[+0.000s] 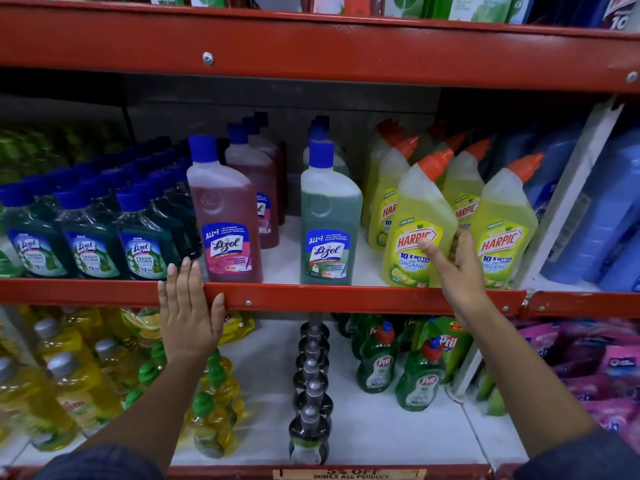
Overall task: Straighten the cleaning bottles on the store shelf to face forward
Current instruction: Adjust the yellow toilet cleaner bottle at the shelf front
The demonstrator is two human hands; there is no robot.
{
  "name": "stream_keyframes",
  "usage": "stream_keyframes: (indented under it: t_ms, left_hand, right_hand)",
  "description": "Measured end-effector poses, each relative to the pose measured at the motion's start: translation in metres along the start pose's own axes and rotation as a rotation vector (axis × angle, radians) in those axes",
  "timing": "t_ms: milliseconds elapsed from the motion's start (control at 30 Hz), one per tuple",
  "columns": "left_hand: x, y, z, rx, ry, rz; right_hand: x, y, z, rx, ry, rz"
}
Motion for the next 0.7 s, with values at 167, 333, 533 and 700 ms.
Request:
stream_keyframes:
  t_ms: [167, 333, 533, 700]
  left_hand:
    - [0.0, 0.0, -0.001, -0.017, 0.008, 0.05]
    - [-0.003, -0.001, -0.004, -0.021, 0.009, 0.113]
    - [-0.008, 0.003, -0.01, -0.047, 0.037, 0.188]
    - [-0.016, 0.002, -0.016, -0.008, 0.064, 0.238]
  right_hand:
    - [-0.002, 0.005, 0.004, -0.021, -0.026, 0.079]
    - [-0.005, 0.011, 0.007, -0.032, 0.004, 0.053]
    - [0.008, 0.043, 0.011, -0.121, 0.354, -0.121]
    - [0.064, 0.092, 0.04, -0.414, 0.676, -0.204]
Point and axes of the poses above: each hand's wrist, its own y-axis away from the middle knuckle, its own x-axis out of the palm, z = x × y, the point moved 9 cm from there along -y, towards the middle knuckle, and after that the axes turned 8 degrees about y, right-handed, at the moved point
